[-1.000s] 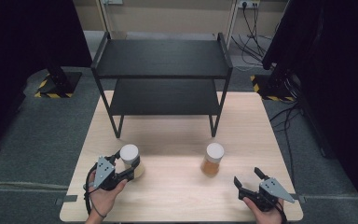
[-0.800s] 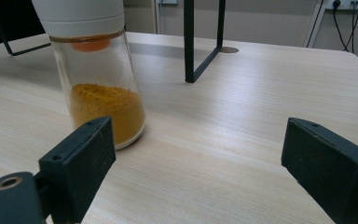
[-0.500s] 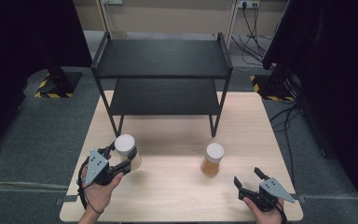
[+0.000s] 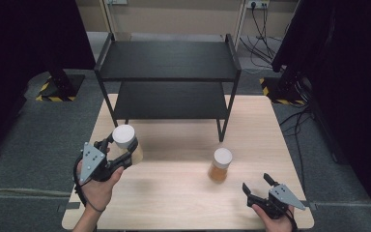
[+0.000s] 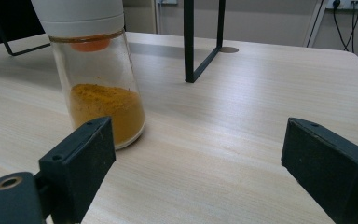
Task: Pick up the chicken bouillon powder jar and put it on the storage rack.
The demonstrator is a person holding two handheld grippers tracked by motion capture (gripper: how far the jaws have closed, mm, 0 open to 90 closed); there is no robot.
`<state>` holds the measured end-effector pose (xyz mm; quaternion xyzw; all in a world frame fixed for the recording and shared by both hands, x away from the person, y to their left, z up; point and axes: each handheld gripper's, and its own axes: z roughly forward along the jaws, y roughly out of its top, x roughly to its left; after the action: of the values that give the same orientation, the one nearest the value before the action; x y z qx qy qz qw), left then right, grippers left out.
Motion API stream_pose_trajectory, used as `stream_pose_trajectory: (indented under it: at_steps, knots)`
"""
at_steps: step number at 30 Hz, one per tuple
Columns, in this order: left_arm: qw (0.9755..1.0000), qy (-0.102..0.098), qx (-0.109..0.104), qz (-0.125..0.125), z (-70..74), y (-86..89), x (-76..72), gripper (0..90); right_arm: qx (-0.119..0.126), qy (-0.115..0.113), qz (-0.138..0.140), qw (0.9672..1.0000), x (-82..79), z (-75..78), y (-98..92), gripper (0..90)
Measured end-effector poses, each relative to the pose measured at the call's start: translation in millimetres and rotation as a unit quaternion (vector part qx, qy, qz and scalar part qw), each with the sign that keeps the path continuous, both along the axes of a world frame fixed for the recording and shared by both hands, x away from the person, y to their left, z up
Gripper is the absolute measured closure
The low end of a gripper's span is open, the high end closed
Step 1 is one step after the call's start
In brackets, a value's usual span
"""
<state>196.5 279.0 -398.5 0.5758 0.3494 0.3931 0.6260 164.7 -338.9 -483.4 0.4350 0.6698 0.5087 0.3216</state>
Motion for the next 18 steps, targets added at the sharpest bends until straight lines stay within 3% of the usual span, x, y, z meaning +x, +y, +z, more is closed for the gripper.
stream_pose_trajectory:
  at_steps: [8, 18]
  knots:
    - [0.9998, -0.017, -0.010, 0.010, 18.3, 1.5, 4.1, 33.9, 0.001, 0.000, 0.000, 1.0000, 0.1, -0.2, -0.5, 10.2]
    - [0.9988, -0.039, -0.015, 0.026, 56.4, 1.9, 17.1, 33.9, 0.001, 0.000, 0.000, 1.0000, 0.0, 0.0, -0.1, 10.2]
